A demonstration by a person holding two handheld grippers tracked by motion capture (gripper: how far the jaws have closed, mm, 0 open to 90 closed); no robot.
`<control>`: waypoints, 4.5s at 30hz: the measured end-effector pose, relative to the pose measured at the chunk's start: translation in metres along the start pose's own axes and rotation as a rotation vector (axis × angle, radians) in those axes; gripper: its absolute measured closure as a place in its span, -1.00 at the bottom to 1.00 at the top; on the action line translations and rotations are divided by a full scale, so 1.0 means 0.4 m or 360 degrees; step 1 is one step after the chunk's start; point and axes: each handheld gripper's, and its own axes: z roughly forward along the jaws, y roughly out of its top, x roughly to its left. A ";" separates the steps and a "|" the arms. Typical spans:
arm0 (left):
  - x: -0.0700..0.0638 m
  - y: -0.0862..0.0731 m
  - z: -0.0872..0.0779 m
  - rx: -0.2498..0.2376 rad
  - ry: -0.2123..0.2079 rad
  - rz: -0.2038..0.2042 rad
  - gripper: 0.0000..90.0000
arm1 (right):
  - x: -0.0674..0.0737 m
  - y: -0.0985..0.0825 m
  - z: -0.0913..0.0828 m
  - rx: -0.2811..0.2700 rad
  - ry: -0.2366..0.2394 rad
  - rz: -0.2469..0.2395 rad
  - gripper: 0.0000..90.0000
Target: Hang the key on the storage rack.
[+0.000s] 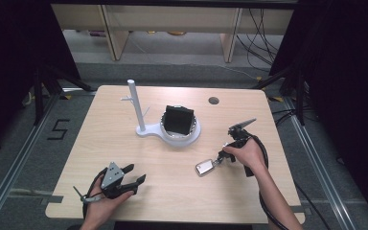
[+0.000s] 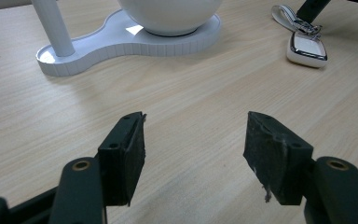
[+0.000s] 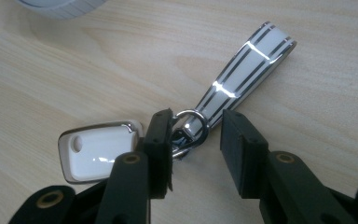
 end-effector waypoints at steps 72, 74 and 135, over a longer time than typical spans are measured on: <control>0.000 -0.003 -0.002 0.0028 -0.0003 0.0016 -0.16 | 0.061 -0.001 0.031 0.0148 -0.0135 0.0066 0.89; 0.000 -0.003 -0.002 0.0023 0.0000 0.0015 -0.17 | 0.063 -0.002 0.032 0.0141 -0.0130 0.0056 0.92; -0.072 0.256 0.184 -0.0107 -0.0444 -0.0092 0.35 | 0.256 -0.089 -0.106 -0.1055 0.0294 -0.0807 1.00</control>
